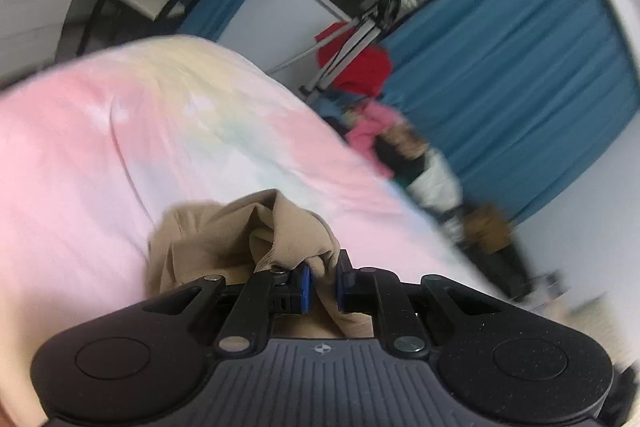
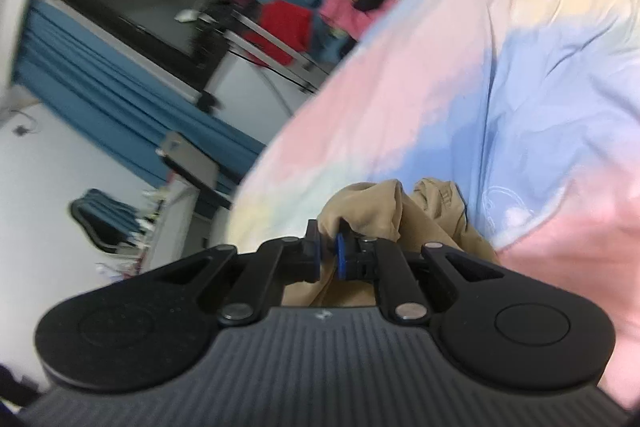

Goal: Fold clothes

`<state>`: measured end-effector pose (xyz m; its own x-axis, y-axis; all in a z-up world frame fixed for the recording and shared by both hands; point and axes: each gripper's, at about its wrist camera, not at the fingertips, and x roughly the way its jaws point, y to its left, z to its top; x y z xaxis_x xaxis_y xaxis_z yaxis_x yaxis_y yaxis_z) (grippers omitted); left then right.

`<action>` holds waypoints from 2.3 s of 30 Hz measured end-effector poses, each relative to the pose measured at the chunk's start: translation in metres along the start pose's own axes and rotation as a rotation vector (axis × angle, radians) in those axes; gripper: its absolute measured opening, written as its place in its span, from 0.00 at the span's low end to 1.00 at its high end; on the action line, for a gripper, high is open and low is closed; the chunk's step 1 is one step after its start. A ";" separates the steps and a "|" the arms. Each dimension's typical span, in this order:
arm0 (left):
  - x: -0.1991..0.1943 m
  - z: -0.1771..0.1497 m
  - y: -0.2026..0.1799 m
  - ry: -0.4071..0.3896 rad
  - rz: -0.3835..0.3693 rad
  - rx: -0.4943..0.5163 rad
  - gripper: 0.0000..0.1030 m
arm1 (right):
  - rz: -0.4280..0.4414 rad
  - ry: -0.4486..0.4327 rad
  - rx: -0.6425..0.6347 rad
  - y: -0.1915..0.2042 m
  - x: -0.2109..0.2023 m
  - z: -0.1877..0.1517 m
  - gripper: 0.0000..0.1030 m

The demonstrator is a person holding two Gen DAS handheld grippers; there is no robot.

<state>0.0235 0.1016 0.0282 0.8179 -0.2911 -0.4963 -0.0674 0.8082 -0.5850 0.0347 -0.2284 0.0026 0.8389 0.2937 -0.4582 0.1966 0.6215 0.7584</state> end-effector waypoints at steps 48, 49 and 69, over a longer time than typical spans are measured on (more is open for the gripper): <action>0.146 -0.032 0.017 0.083 0.214 0.582 0.96 | -0.195 0.055 -0.647 -0.005 0.125 -0.032 1.00; 0.146 -0.032 0.017 0.079 0.216 0.586 0.96 | -0.197 0.053 -0.641 -0.006 0.125 -0.032 1.00; 0.079 -0.048 0.012 0.134 0.240 0.537 0.94 | -0.206 0.017 -0.760 -0.003 0.068 -0.078 0.65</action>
<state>0.0597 0.0636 -0.0484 0.7342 -0.1026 -0.6711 0.0854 0.9946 -0.0586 0.0512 -0.1536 -0.0672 0.8142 0.1261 -0.5668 -0.0589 0.9890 0.1354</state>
